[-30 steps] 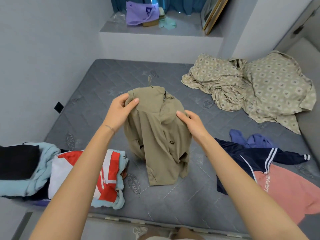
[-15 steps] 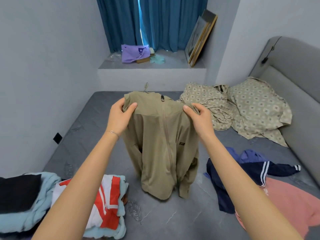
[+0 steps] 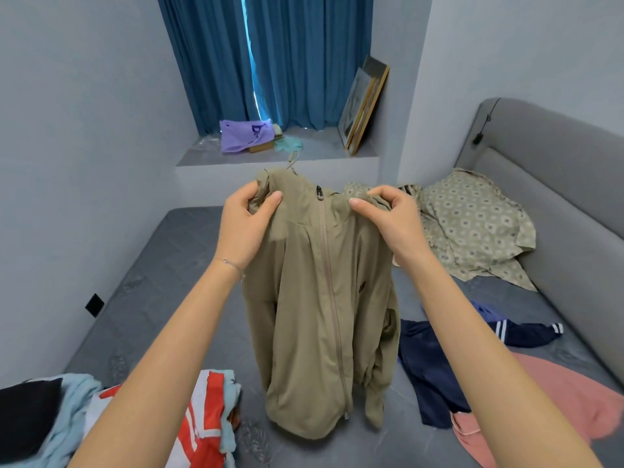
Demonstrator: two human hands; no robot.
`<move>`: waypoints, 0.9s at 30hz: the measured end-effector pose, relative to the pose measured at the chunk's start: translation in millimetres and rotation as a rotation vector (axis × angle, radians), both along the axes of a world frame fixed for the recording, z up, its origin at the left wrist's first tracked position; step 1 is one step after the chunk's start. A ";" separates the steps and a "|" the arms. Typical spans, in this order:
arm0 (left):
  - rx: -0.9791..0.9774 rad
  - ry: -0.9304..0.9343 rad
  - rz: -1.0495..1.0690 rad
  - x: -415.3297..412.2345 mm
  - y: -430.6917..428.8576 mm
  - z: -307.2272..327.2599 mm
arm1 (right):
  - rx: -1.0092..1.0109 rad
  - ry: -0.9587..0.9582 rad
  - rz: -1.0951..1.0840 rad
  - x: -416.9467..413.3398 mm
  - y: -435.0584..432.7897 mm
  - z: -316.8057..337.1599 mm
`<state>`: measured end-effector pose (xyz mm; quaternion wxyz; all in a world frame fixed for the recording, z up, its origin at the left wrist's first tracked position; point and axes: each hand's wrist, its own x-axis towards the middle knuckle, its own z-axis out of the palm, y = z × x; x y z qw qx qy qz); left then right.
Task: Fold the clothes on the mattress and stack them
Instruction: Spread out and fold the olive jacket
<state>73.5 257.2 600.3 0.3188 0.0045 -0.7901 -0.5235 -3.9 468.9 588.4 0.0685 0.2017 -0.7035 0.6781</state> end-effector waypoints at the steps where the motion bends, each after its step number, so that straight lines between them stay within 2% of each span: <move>1: 0.041 0.008 -0.016 2.1 2.6 3.0 | -0.003 0.014 -0.006 2.7 3.0 4.6; 12: 0.424 0.055 -0.238 51.0 32.7 37.9 | -0.098 -0.022 0.160 59.6 41.4 71.0; 18: 0.512 0.044 -0.314 45.5 24.0 54.8 | -0.204 -0.059 0.300 47.0 57.4 97.9; 22: 0.461 -0.143 -0.184 -5.6 8.9 1.5 | -0.034 -0.204 0.213 1.4 35.8 50.1; 27: 0.387 -0.500 0.027 -65.1 -11.7 -152.0 | 0.258 -0.420 0.049 -52.2 11.1 -98.8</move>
